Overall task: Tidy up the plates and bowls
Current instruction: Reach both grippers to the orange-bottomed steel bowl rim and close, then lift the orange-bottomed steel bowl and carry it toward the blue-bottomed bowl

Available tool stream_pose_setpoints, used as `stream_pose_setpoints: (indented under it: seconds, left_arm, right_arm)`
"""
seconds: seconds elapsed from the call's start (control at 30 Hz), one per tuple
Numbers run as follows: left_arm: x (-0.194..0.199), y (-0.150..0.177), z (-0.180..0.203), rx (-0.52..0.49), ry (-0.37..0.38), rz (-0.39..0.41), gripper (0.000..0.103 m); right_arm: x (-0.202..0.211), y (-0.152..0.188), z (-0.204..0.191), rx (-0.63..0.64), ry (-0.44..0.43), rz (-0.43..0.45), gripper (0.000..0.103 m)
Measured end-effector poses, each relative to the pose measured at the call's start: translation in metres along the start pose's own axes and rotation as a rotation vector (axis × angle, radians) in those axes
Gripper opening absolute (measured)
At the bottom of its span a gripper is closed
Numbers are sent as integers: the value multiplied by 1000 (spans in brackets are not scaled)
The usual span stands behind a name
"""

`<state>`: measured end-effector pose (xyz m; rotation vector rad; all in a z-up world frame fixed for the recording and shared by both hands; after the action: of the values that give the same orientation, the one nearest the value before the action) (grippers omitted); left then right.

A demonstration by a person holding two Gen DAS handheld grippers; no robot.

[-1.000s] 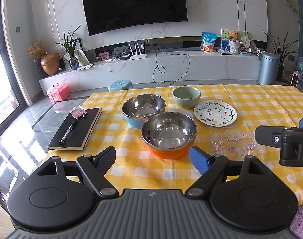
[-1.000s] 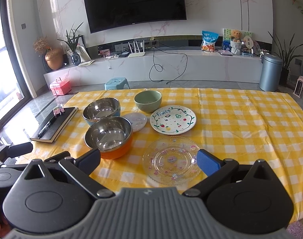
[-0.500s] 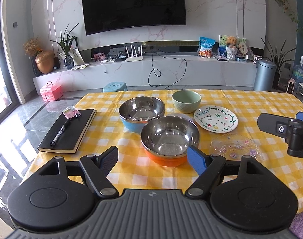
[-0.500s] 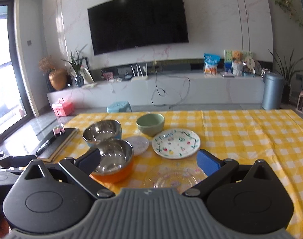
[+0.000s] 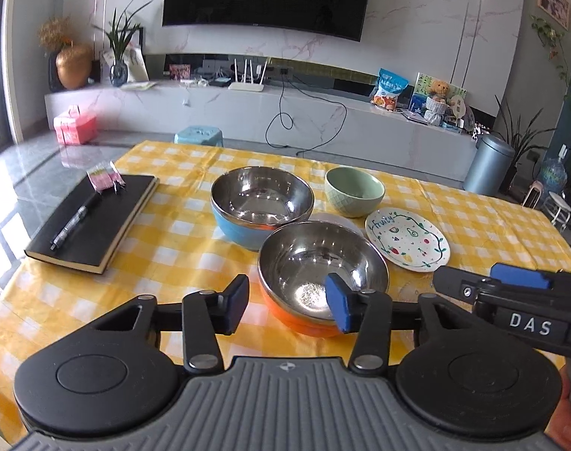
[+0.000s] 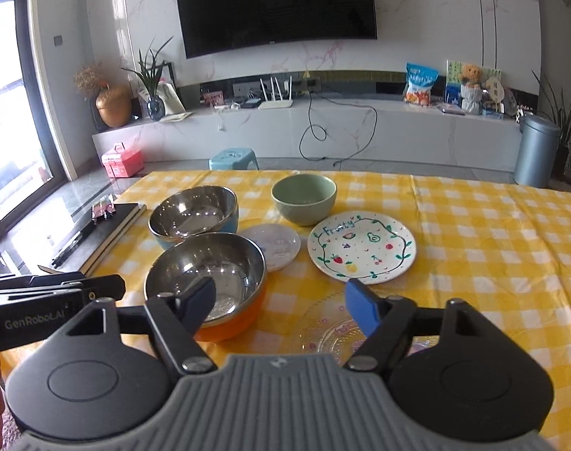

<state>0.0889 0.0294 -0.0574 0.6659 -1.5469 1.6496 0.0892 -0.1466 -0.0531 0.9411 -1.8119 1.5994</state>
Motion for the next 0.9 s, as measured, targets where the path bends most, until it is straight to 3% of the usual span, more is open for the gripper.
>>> stream_pose_setpoints:
  seconds: [0.17,0.43,0.73,0.9]
  left_arm:
    - [-24,-12,-12,60,27,-39,35]
    - [-54,-19,-24,148,45,-92,28]
    - [-77,-26,-28,181,50,-128,23]
    - [-83,-29,-27,174,55,-139,12]
  right_arm:
    - [-27,-11,0,-38,-20,-49,57]
    - [-69,-24,-2,-111,-60,-134,41]
    - [-97,-29,-5,-155,-74,-186,22]
    - [-103,-30,-5,-171,-76,-197,13]
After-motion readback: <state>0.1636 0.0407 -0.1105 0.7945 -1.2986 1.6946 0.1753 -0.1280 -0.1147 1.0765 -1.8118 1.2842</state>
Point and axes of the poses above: each gripper's, at about its wrist camera, not at the fingertips, and x roughly against the way its jaws point, z to its right, y to its underside, the point moved 2 cm from there along -x, roughly the way its jaws point, and after that the axes turned 15 degrees about -z, right-handed, at the moved point
